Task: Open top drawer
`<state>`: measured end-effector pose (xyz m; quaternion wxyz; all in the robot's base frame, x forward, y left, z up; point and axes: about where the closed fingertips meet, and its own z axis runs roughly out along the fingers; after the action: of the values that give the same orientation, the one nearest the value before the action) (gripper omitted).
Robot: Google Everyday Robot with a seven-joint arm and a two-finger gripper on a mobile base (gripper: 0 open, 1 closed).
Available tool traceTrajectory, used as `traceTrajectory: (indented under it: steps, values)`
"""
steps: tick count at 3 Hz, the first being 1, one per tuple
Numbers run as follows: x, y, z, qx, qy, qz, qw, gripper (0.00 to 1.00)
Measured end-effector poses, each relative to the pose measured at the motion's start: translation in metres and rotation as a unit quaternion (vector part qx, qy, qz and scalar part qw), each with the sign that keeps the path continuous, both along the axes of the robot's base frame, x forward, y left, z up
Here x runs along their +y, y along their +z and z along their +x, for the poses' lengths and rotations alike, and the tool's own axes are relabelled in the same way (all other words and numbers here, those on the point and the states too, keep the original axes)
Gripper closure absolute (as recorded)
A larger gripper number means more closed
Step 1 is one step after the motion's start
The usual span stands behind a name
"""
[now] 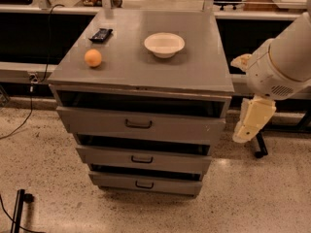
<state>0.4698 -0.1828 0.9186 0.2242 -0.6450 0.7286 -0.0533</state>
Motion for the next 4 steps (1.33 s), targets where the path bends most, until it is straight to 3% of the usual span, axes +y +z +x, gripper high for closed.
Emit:
traceTrajectory:
  steps: [1,2,3,4]
  values:
    - [0.009,-0.009,-0.001,-0.005,0.002,-0.003,1.0000,0.00]
    - [0.013,-0.060,0.008,0.003,0.013,0.029,0.9995,0.00]
    - [0.017,-0.118,0.023,-0.014,0.036,0.075,0.9964,0.00]
    - [0.020,-0.146,0.033,-0.029,0.061,0.104,0.9923,0.00]
